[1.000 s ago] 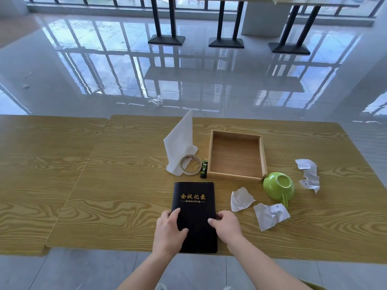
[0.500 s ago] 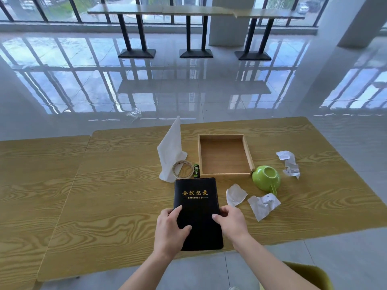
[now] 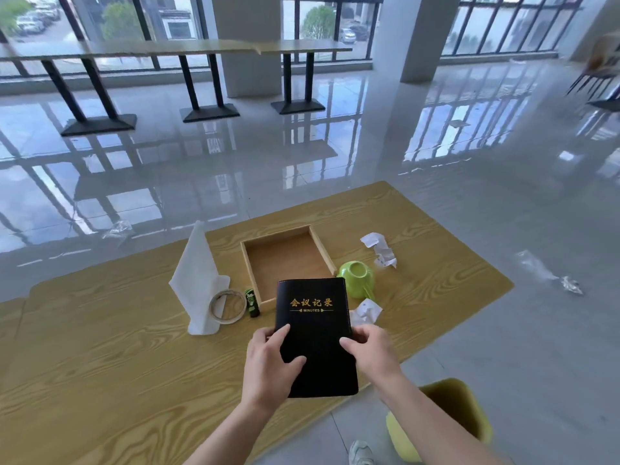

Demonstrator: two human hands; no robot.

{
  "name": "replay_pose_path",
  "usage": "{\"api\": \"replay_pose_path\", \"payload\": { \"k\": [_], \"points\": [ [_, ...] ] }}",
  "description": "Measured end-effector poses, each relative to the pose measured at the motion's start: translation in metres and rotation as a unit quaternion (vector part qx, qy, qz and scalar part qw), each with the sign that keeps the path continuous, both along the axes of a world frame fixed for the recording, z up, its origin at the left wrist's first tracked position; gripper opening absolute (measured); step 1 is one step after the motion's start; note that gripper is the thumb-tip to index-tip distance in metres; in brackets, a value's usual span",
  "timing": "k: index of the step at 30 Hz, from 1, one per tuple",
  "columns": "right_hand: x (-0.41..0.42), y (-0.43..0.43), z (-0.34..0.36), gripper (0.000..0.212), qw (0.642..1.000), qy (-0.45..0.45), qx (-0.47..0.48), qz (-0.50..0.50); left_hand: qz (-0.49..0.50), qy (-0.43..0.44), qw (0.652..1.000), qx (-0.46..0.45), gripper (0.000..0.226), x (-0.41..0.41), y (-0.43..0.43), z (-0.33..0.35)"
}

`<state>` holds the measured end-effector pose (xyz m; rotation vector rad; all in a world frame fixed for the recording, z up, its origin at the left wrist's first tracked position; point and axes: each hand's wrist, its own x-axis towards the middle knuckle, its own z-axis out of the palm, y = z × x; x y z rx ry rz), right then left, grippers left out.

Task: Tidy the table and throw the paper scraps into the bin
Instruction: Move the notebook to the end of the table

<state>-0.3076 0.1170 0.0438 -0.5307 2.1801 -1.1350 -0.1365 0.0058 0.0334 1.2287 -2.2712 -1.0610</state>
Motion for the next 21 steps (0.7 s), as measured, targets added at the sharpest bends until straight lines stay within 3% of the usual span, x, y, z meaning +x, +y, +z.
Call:
{"api": "replay_pose_path", "payload": {
  "k": [11,21],
  "points": [
    [-0.139,-0.007,0.008,0.009,0.999,-0.007,-0.013,-0.037,-0.014,-0.007,1.000,-0.025,0.069,-0.145,-0.010,0.015],
    [-0.271,-0.028,0.007,0.013,1.000,-0.002,0.001,-0.010,0.002,-0.021,1.000,-0.020,0.068,-0.271,-0.022,0.023]
  ]
}}
